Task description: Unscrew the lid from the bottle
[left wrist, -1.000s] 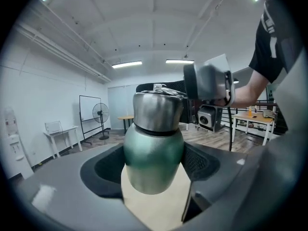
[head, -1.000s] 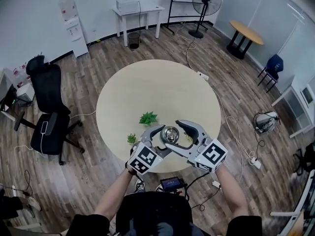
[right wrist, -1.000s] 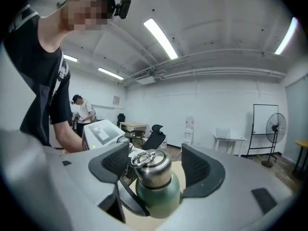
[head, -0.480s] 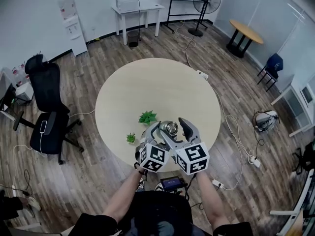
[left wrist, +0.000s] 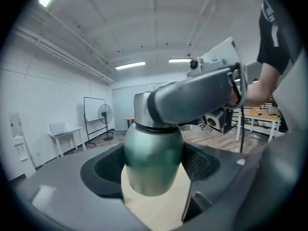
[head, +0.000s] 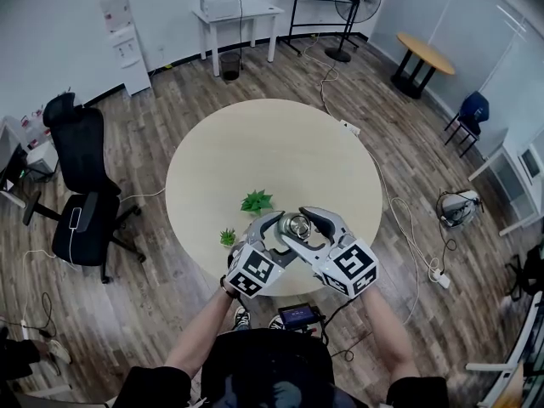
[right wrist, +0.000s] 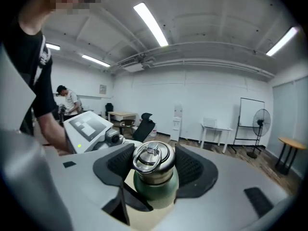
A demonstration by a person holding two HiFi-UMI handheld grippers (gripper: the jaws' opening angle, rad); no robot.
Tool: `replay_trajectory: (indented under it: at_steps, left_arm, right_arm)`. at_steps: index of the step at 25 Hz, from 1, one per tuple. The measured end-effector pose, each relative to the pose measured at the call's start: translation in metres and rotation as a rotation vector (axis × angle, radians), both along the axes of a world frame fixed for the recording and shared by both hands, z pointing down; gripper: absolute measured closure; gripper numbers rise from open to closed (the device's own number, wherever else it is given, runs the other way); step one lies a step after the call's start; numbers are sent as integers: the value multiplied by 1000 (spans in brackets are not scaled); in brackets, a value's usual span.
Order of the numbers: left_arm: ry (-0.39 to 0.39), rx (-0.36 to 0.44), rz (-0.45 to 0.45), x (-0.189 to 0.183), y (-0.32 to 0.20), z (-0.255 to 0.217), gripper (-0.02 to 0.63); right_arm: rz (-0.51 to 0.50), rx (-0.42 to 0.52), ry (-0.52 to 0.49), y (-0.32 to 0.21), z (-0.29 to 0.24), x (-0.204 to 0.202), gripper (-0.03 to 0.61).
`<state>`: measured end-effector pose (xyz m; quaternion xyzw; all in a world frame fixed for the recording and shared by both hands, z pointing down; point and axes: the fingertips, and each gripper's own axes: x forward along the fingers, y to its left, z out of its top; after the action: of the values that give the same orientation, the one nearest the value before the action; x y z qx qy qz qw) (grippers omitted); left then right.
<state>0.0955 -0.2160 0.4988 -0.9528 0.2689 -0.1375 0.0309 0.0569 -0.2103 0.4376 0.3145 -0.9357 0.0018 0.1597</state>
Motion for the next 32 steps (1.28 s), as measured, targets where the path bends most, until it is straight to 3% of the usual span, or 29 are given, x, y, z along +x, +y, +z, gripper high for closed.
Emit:
replay_trajectory:
  at_steps: [4, 7, 9, 11, 16, 20, 24, 27, 29, 32]
  left_arm:
    - [-13, -2, 148, 0, 16, -4, 253]
    - [-28, -1, 183, 1, 19, -1, 253]
    - [-29, -2, 162, 1, 17, 3, 253]
    - [-27, -10, 125, 1, 13, 8, 253]
    - [-17, -37, 20, -2, -2, 21, 253]
    - [10, -38, -59, 1, -10, 23, 253]
    - [-14, -26, -143, 0, -14, 25, 253]
    - [-19, -21, -204, -2, -18, 22, 253]
    - [-9, -27, -210, -3, -18, 22, 253]
    - [3, -29, -166, -4, -16, 19, 253]
  right_arm:
    - [-200, 9, 29, 17, -5, -5, 313]
    - [-233, -12, 37, 20, -2, -3, 313]
    - [-192, -40, 3, 17, 1, -1, 296]
    - [-140, -63, -53, 13, -1, 1, 211]
    - [26, 2, -53, 0, -7, 1, 190]
    - [178, 8, -34, -10, 4, 4, 209]
    - [295, 21, 12, -16, 14, 5, 224]
    - [395, 11, -45, -21, 12, 12, 311]
    - [411, 9, -69, -21, 11, 12, 314]
    - [341, 24, -54, -18, 9, 8, 314]
